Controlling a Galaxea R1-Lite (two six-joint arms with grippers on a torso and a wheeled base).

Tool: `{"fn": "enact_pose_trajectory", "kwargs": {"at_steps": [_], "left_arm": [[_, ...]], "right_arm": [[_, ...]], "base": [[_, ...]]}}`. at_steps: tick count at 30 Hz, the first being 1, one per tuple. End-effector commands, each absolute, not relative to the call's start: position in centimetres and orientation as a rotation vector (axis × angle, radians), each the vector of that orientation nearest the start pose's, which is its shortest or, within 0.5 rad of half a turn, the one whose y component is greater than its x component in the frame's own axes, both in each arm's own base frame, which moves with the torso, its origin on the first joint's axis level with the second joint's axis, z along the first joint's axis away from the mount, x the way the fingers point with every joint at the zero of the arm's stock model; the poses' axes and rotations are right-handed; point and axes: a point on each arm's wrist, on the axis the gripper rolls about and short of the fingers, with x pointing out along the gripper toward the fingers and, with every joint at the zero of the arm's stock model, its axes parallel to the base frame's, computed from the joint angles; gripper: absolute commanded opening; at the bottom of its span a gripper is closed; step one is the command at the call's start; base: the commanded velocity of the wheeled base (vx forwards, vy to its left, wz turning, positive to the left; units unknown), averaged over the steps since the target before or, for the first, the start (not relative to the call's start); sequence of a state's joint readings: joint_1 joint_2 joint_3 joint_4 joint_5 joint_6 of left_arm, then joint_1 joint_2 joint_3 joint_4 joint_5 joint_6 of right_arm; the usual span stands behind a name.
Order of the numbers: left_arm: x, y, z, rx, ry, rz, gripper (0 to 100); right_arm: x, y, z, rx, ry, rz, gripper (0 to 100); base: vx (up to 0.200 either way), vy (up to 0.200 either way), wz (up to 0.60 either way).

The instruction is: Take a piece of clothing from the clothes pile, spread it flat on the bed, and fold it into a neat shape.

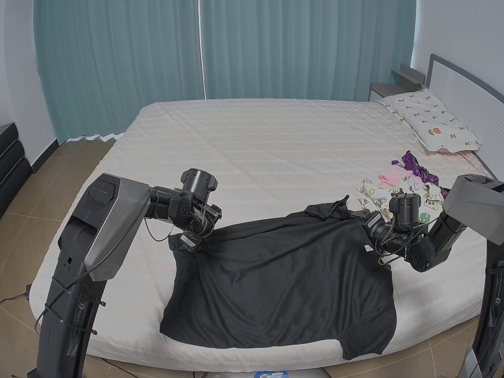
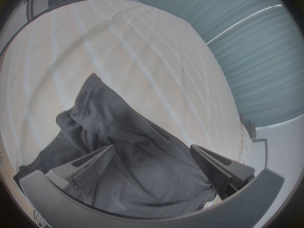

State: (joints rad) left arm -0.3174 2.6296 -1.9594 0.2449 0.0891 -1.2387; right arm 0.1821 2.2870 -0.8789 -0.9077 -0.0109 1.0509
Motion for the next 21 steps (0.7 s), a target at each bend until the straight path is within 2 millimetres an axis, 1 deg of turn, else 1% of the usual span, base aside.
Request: {"fn": "enact_pose_trajectory", "kwargs": {"at_steps": [1, 2, 3, 6, 8, 10, 12, 16, 18, 21], "left_arm": [[48.9, -14.3, 0.6, -0.965, 0.893, 0.4, 0], [49.0, -14.2, 0.6, -0.965, 0.891, 0.403, 0], [49.1, -13.5, 0.6, -0.963, 0.895, 0.42, 0], [49.2, -12.7, 0.4, -0.94, 0.903, 0.428, 0], [49.4, -11.7, 0.4, -0.929, 0.895, 0.443, 0], [49.6, -11.2, 0.5, -0.932, 0.886, 0.446, 0], [50.0, -10.1, 1.0, -0.948, 0.858, 0.451, 0], [50.2, -9.5, 1.3, -0.95, 0.842, 0.45, 0], [50.5, -8.6, 2.1, -0.943, 0.811, 0.441, 0], [50.5, -8.3, 2.3, -0.949, 0.815, 0.444, 0]], "right_arm": [[38.3, 7.1, 1.6, 0.977, 0.539, -0.11, 100], [38.4, 7.1, 1.7, 0.977, 0.537, -0.109, 100], [38.3, 7.1, 1.6, 0.977, 0.54, -0.11, 100], [38.3, 7.1, 1.6, 0.977, 0.54, -0.11, 100], [38.4, 7.1, 1.4, 0.976, 0.543, -0.112, 100], [38.4, 7.1, 1.4, 0.976, 0.544, -0.113, 100], [38.4, 7.1, 1.4, 0.976, 0.544, -0.113, 100], [38.4, 7.1, 1.4, 0.976, 0.544, -0.113, 100], [38.4, 7.1, 1.4, 0.976, 0.544, -0.113, 100], [38.4, 7.1, 1.4, 0.976, 0.544, -0.113, 100]], "base": [[0.0, 0.0, 0.0], [0.0, 0.0, 0.0], [0.0, 0.0, 0.0], [0.0, 0.0, 0.0], [0.0, 0.0, 0.0], [0.0, 0.0, 0.0], [0.0, 0.0, 0.0], [0.0, 0.0, 0.0], [0.0, 0.0, 0.0], [0.0, 0.0, 0.0]]}}
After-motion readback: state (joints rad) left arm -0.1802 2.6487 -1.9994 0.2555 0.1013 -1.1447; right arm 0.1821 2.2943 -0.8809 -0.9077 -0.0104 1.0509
